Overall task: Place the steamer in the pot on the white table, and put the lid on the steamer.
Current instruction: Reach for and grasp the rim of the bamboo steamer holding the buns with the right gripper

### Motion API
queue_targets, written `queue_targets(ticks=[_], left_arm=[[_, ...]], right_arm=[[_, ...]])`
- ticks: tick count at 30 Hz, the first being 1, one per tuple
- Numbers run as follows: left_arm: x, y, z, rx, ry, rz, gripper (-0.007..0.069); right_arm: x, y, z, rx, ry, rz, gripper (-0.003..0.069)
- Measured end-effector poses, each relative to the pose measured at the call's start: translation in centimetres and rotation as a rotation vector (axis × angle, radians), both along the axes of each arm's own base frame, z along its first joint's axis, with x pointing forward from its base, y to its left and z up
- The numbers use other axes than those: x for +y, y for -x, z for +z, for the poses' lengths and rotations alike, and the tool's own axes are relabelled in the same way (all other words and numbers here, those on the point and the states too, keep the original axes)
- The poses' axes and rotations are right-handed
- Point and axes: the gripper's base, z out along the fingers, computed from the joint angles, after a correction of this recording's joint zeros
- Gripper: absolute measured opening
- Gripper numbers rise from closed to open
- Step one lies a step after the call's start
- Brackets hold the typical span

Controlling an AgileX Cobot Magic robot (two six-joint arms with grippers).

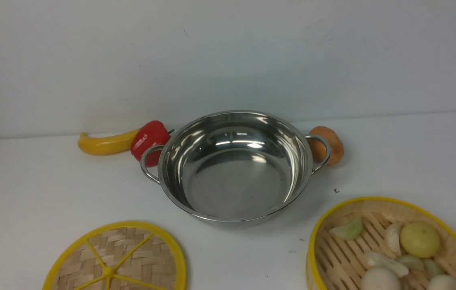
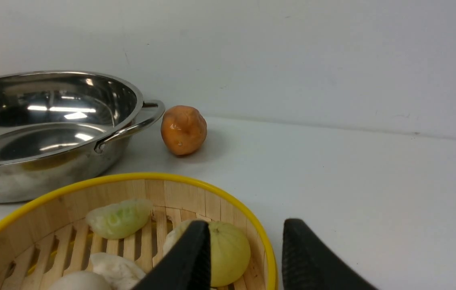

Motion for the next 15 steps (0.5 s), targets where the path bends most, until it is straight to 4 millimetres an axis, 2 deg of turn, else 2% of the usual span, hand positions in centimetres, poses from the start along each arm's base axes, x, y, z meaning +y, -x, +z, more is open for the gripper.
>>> queue_targets(ticks=[7,11,15], left_arm=[[0.0,0.0,0.0,0.0,0.0,0.0,0.0241],[0.0,0.0,0.0,0.0,0.0,0.0,0.0241],[0.0,0.0,0.0,0.0,0.0,0.0,0.0241]], right_arm=[[0.01,0.0,0.0,0.0,-0.005,0.0,0.0269],[0.2,0.02,0.03,0.011,-0.093,0.007,0.0269],[0.52,0.1,0.39,0.022,-0.253,0.021,0.0269]])
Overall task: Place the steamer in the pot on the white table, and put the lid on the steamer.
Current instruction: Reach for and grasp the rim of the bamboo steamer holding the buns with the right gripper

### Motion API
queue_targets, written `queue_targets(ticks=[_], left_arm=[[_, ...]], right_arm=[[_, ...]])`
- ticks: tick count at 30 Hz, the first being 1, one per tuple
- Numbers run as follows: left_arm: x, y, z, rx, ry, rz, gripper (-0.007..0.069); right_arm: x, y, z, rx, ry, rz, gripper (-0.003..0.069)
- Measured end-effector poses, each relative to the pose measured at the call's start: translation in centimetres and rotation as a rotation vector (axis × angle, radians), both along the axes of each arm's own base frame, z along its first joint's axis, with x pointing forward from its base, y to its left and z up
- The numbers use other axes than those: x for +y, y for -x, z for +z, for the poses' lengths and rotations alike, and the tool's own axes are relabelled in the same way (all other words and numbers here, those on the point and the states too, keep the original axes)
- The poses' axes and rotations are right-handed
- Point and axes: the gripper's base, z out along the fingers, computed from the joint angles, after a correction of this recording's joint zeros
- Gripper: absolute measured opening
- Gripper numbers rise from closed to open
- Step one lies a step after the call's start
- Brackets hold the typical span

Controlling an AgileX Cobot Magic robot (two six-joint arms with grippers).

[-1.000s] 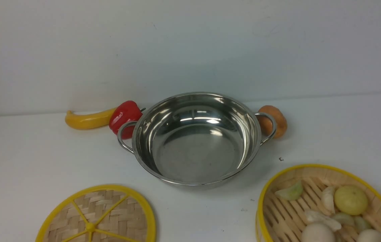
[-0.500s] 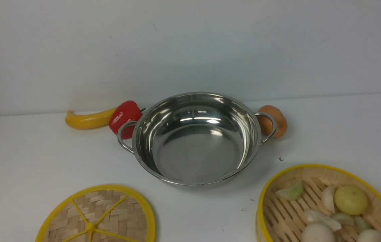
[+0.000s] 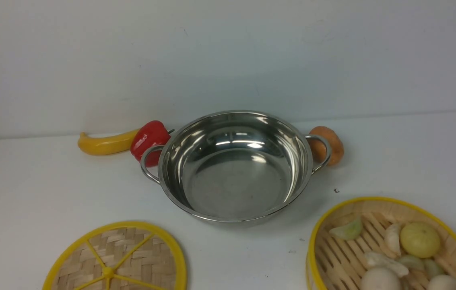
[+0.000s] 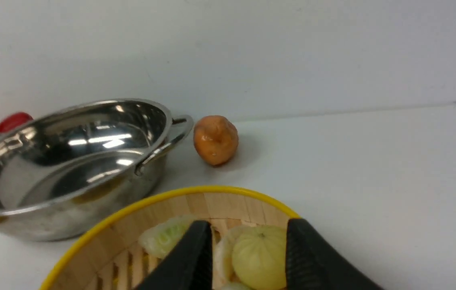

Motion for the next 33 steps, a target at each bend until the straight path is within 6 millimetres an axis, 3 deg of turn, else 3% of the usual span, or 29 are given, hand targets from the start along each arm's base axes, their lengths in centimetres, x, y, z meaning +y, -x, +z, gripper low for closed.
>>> queue_targets(ticks=[8,12,20,29,33], left_arm=[[0.0,0.0,0.0,0.0,0.0,0.0,0.0241],[0.0,0.0,0.0,0.0,0.0,0.0,0.0241],[0.0,0.0,0.0,-0.001,0.0,0.0,0.0241],[0.0,0.0,0.0,-0.001,0.0,0.0,0.0241],[0.0,0.0,0.0,-0.001,0.0,0.0,0.0241]], right_arm=[[-0.1,0.0,1.5,-0.093,-0.09,-0.021,0.0269],[0.1,0.7,4.2,-0.12,-0.084,0.014,0.0269],[0.8,4.0,11.5,-0.105,0.021,0.15,0.0269],[1.3,3.5,13.1,-0.094,-0.08,0.19,0.0269],[1.5,2.0,13.6,-0.036,-0.08,0.185,0.0269]])
